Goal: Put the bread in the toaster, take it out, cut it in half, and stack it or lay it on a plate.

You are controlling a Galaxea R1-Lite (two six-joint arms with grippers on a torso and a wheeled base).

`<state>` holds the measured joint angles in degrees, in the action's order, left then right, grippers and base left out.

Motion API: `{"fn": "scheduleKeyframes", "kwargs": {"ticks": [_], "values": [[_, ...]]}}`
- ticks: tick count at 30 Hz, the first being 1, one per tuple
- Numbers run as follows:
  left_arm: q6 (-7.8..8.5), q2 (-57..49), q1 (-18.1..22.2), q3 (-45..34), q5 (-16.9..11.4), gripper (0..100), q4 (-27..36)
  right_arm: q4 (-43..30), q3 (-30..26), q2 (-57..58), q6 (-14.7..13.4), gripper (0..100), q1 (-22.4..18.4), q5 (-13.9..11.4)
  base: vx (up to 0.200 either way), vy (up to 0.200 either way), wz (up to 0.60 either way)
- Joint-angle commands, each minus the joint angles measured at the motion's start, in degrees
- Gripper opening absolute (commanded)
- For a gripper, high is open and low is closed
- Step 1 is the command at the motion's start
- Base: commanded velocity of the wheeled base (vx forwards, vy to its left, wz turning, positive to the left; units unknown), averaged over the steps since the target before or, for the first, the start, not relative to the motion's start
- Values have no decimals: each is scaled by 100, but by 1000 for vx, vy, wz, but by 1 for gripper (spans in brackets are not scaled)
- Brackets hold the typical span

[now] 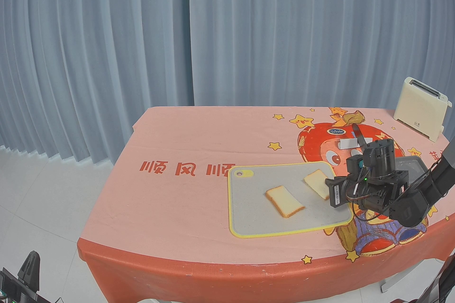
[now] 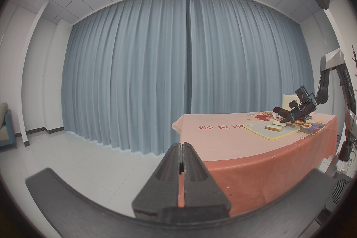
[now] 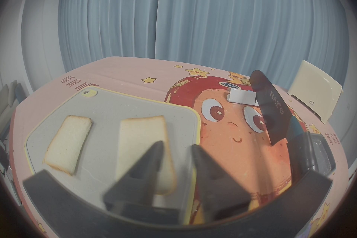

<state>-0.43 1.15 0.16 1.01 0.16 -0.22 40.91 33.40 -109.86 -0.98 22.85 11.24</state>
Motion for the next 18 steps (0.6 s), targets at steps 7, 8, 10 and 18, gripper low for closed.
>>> {"fn": "scheduleKeyframes", "kwargs": {"ticks": [7,8,10,18], "values": [[-1,8,2,-101,2,0,-4,-4,-123,290,-17,0,1,-8,0,0,0],[-1,8,2,-101,2,0,-4,-4,-132,299,-17,0,1,-8,0,0,0],[-1,8,2,-101,2,0,-4,-4,-220,448,-26,0,36,-8,0,0,0],[-1,8,2,-101,2,0,-4,13,-466,1028,-61,0,71,-8,0,0,0]]}}
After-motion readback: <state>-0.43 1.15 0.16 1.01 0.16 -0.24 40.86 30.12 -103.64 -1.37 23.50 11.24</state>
